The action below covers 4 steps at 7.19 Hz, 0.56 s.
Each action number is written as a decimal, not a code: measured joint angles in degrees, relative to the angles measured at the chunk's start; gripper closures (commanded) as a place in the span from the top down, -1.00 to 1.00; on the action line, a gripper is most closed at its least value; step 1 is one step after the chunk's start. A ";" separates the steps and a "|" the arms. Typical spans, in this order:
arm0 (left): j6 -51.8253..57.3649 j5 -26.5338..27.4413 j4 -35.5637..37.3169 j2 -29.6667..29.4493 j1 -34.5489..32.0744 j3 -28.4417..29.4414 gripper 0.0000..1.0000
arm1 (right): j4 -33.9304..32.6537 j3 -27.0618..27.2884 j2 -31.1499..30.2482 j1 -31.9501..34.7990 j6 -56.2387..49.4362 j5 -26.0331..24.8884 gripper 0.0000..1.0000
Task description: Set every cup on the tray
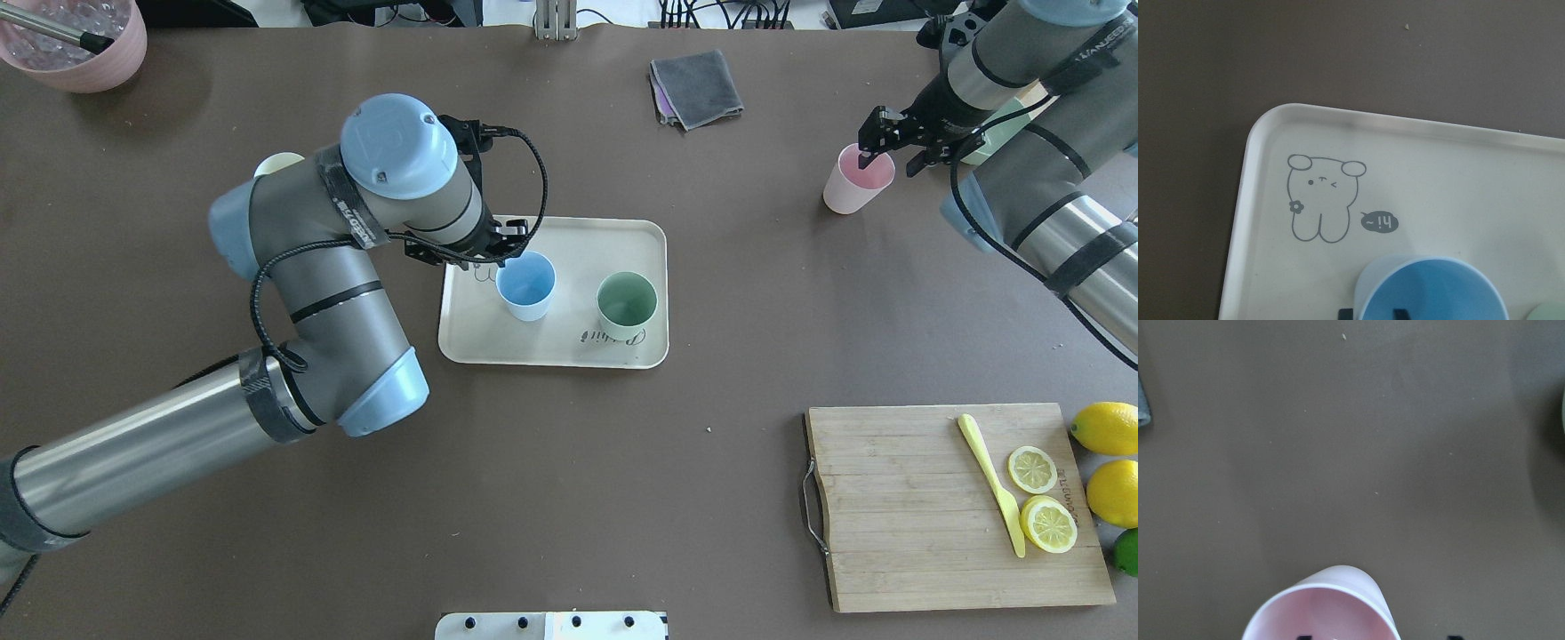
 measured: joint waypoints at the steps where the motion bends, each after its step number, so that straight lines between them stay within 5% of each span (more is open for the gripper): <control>1: 6.58 -4.06 0.43 3.13 -4.87 -1.77 0.96 | 0.01 -0.06 -0.13 -0.57 0.04 -0.24 -1.00; 4: 25.53 -8.15 -0.13 8.73 -17.88 3.29 0.94 | -0.01 1.81 0.05 -1.65 0.61 0.68 -1.00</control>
